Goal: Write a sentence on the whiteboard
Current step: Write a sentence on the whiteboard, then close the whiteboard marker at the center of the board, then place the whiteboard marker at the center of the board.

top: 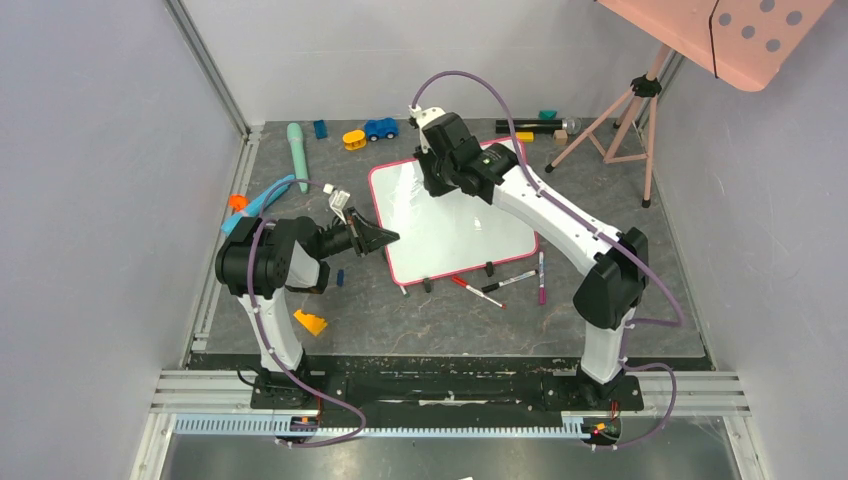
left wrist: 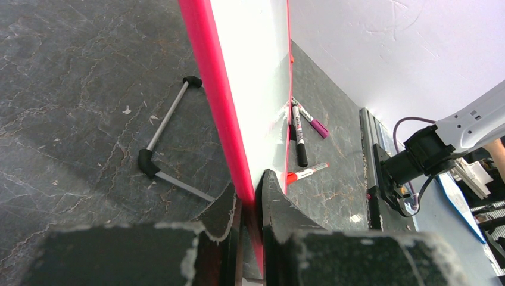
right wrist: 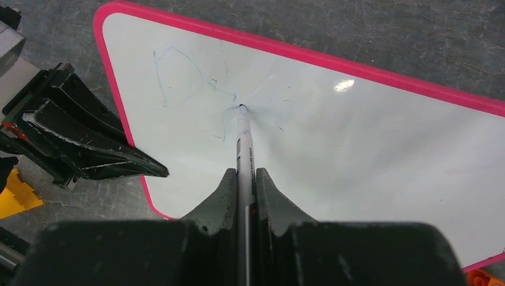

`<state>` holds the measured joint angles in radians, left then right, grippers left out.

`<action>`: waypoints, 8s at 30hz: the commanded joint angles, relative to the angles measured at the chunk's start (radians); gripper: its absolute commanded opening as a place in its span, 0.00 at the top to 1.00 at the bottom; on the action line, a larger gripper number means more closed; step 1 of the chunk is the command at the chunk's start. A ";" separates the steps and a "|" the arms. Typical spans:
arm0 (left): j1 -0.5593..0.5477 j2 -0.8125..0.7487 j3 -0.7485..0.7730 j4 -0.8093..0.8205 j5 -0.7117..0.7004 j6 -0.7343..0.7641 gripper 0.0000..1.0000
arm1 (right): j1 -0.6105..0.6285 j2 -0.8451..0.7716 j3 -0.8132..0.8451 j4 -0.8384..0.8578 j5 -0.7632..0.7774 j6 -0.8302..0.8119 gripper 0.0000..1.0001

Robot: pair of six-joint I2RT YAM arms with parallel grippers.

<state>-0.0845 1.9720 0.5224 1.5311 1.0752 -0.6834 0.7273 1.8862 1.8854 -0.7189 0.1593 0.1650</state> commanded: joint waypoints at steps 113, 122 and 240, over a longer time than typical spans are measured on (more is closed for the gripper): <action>-0.305 -1.020 0.280 -1.539 -0.672 0.650 0.98 | -0.105 -0.320 0.049 -0.123 -0.610 -0.027 1.00; -0.449 -0.945 0.393 -1.610 -0.590 1.063 0.98 | -0.133 -0.237 0.138 -0.234 -0.801 0.033 1.00; -1.067 -0.381 0.286 -0.868 -0.792 0.789 0.62 | -0.389 -0.673 -0.862 -0.347 -0.077 -0.028 1.00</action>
<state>-1.1526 1.6886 0.8295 0.7715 0.3325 0.1314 0.3836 1.2533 0.9623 -1.0138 0.0433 0.1585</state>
